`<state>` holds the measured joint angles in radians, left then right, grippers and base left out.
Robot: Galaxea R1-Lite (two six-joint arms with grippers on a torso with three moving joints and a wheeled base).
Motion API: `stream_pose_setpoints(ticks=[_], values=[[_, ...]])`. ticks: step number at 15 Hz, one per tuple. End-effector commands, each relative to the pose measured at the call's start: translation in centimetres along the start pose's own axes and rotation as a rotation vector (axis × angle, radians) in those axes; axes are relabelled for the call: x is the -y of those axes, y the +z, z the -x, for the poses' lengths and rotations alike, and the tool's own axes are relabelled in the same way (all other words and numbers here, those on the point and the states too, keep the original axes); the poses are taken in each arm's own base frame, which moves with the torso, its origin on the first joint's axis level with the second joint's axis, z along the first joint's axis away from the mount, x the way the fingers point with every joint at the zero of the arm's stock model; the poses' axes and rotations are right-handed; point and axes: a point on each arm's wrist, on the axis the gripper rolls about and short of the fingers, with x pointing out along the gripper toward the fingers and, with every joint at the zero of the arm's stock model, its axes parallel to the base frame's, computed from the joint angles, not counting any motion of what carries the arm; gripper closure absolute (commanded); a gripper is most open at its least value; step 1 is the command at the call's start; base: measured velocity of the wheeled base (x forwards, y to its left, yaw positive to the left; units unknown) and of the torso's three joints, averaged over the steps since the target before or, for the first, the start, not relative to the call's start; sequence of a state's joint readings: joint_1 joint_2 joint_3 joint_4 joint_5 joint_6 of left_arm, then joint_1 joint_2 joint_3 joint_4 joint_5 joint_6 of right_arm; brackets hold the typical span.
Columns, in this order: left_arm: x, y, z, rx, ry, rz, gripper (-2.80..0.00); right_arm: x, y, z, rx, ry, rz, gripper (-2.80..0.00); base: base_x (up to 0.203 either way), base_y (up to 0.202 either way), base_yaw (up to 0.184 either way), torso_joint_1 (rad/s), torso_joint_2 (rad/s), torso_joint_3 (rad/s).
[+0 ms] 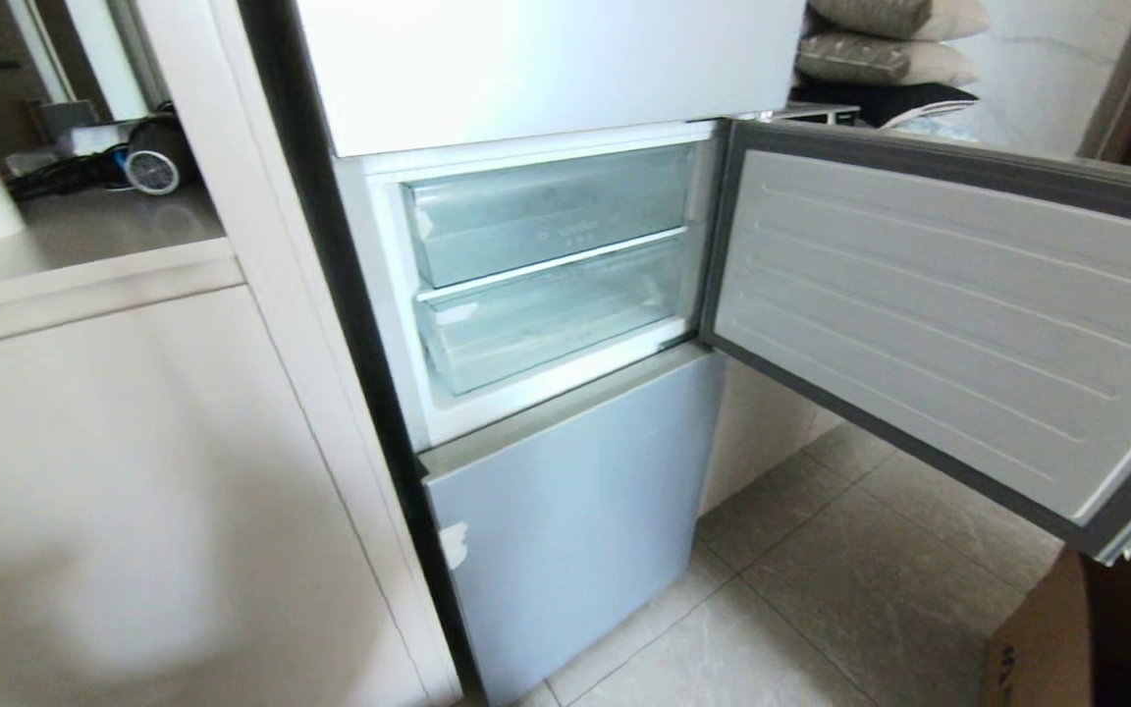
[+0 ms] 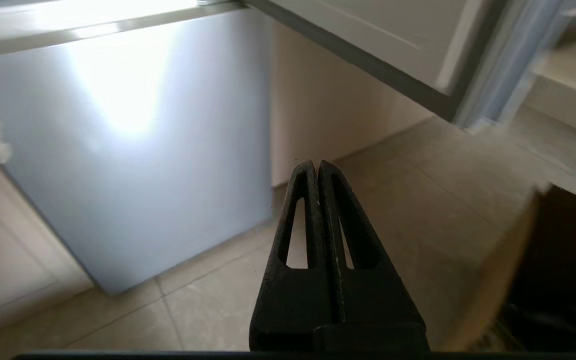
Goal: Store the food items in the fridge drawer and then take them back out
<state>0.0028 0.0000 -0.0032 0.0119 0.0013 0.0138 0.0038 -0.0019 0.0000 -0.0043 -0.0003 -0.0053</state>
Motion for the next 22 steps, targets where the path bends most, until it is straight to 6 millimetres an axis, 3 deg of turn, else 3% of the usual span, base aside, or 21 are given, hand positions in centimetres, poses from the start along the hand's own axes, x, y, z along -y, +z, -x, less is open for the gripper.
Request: stream_pose_setpoints(ticks=[1, 4, 7, 9, 11, 14, 17, 22], values=[[0.0, 0.0, 0.0, 0.0, 0.001, 0.0, 0.0, 0.0, 0.0, 0.0, -0.001, 0.0, 0.001, 0.0, -0.002, 0.007, -0.163, 0.002, 0.0, 0.001], [0.0, 0.0, 0.0, 0.0, 0.001, 0.0, 0.0, 0.0, 0.7, 0.0, 0.005, -0.01, 0.011, 0.0, -0.001, 0.002, -0.073, 0.001, 0.0, 0.0], [0.0, 0.0, 0.0, 0.0, 0.001, 0.0, 0.0, 0.2, 6.6, -1.0, -0.011, -0.087, -0.102, 0.0, 0.0, 0.0, 0.0, 0.0, 0.0, 0.0], [0.0, 0.0, 0.0, 0.0, 0.001, 0.0, 0.0, 0.4, 11.0, -3.8, -0.042, -0.203, -0.242, 0.0, 0.0, 0.0, 0.0, 0.0, 0.0, 0.0], [0.0, 0.0, 0.0, 0.0, 0.001, 0.0, 0.0, 1.6, 13.5, -7.7, -0.048, -0.364, -0.322, 0.0, 0.0, 0.0, 0.0, 0.0, 0.0, 0.0], [0.0, 0.0, 0.0, 0.0, 0.001, 0.0, 0.0, 6.5, 14.8, -13.6, 0.022, -0.582, -0.369, 0.0, 0.0, 0.0, 0.0, 0.0, 0.0, 0.0], [0.0, 0.0, 0.0, 0.0, 0.001, 0.0, 0.0, 10.8, 14.8, -17.6, 0.056, -0.599, -0.332, 0.0, 0.0, 0.0, 0.0, 0.0, 0.0, 0.0], [0.0, 0.0, 0.0, 0.0, 0.001, 0.0, 0.0, 13.7, 15.5, -21.6, 0.066, -0.428, -0.288, 0.0, 0.0, 0.0, 0.0, 0.0, 0.0, 0.0]])
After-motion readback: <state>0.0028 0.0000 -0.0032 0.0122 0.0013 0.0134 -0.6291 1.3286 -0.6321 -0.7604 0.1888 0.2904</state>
